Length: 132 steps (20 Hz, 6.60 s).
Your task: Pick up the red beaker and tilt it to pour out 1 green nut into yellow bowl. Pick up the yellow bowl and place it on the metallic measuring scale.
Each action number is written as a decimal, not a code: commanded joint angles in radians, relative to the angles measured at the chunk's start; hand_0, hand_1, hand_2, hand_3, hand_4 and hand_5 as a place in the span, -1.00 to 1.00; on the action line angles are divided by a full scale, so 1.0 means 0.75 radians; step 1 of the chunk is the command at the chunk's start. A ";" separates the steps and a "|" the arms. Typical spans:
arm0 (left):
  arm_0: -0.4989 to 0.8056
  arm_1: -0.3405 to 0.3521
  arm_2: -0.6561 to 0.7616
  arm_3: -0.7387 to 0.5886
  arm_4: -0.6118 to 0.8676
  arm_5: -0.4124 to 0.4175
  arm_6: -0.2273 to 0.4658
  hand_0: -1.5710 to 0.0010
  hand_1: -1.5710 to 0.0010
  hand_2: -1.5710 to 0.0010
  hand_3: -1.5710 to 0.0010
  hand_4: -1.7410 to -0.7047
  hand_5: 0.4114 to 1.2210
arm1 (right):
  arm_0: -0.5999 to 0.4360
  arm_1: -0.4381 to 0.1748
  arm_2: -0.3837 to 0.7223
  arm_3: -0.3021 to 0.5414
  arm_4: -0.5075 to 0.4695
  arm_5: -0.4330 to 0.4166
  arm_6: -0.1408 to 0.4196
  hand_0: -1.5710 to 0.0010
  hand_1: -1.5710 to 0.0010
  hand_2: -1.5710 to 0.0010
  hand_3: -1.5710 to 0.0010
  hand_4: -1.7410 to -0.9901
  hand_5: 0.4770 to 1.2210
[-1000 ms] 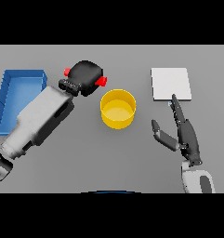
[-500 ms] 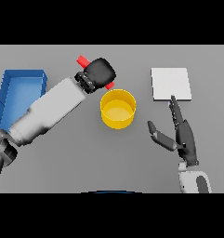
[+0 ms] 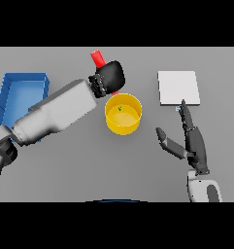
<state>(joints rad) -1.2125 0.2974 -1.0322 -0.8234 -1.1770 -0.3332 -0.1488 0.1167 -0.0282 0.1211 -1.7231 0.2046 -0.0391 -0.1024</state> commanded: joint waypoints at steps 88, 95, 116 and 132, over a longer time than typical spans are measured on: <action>0.985 0.416 1.267 -0.477 1.503 0.363 0.787 1.00 1.00 1.00 1.00 0.81 -0.30 | -0.831 -0.479 0.575 0.461 0.806 0.455 -0.095 1.00 1.00 1.00 1.00 0.56 -0.57; 0.999 0.423 1.277 -0.468 1.500 0.369 0.774 1.00 1.00 1.00 1.00 0.80 -0.29 | -0.997 -0.425 0.695 0.661 0.869 0.574 -0.135 1.00 1.00 1.00 1.00 0.54 -0.49; 0.972 0.430 1.258 -0.434 1.474 0.349 0.754 1.00 1.00 1.00 1.00 0.85 -0.26 | -1.108 -0.392 0.768 0.838 0.877 0.683 -0.163 -0.70 -0.69 -0.59 -0.36 -0.78 0.85; 0.960 0.434 1.277 -0.449 1.509 0.331 0.751 1.00 1.00 1.00 1.00 0.83 -0.28 | -1.089 -0.568 0.661 0.503 0.772 0.857 0.006 -0.99 -0.99 -0.87 -0.52 -0.99 0.99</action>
<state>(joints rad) -0.4928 0.6233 -0.0742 -1.1599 -0.0457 -0.0843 0.4143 -0.7000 -0.4545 0.6173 -1.3457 0.7829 0.6039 -0.1002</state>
